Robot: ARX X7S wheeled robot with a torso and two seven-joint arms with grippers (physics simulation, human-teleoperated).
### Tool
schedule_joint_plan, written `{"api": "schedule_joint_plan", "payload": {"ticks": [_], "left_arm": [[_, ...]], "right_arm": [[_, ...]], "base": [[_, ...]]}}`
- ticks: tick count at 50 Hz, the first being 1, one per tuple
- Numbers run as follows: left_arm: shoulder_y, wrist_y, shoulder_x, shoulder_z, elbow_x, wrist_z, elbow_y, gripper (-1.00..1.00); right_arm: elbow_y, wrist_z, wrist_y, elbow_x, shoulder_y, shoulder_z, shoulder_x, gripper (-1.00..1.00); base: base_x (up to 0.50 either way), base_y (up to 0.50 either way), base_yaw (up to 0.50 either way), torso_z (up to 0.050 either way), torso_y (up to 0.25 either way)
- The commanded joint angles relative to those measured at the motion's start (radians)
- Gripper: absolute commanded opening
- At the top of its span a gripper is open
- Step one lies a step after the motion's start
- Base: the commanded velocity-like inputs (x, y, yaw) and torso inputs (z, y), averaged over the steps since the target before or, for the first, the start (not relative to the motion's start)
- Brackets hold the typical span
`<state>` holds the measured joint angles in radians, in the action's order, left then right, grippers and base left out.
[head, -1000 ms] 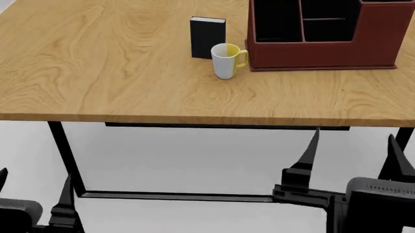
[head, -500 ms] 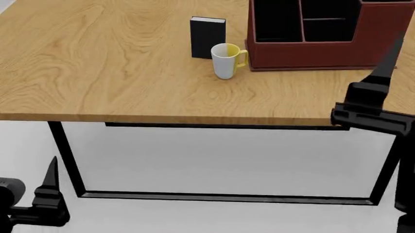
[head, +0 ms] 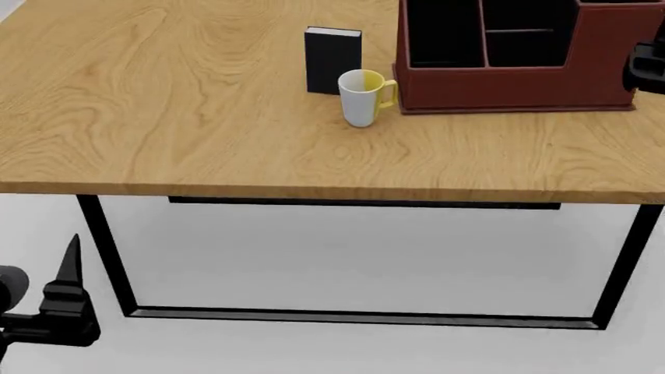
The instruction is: Pick up the book and place it in the back compartment of the caddy.
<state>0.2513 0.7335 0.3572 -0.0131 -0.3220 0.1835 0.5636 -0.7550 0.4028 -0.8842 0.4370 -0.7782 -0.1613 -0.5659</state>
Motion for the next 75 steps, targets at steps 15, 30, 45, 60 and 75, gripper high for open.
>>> {"api": "schedule_joint_plan", "payload": {"ticks": [15,30,45,60,75], "left_arm": [[0.01,0.006,0.007,-0.005,-0.005,0.01,0.004,1.0],[0.009,-0.003,0.006,-0.007,-0.01,0.013,0.0,1.0],[0.015,-0.005,0.005,-0.016,-0.013,0.017,-0.004,1.0],[0.023,0.007,0.005,-0.018,-0.023,0.023,0.008,1.0],[0.022,-0.003,0.007,-0.014,-0.031,0.023,0.011,1.0]], "right_arm": [[0.003,-0.001,-0.019,0.016,-0.017,-0.002,-0.014,1.0],[0.006,-0.006,-0.004,0.016,-0.005,0.003,-0.015,1.0],[0.01,-0.01,0.012,0.017,0.012,-0.001,-0.016,1.0],[0.006,-0.012,0.025,0.022,0.028,-0.016,-0.019,1.0],[-0.005,-0.001,0.001,0.033,0.014,-0.009,-0.019,1.0]], "base": [[0.0,-0.04,0.0,0.0,0.0],[0.0,-0.41,0.0,0.0,0.0],[0.0,-0.43,0.0,0.0,0.0],[0.0,-0.32,0.0,0.0,0.0],[0.02,-0.01,0.0,0.0,0.0]]}}
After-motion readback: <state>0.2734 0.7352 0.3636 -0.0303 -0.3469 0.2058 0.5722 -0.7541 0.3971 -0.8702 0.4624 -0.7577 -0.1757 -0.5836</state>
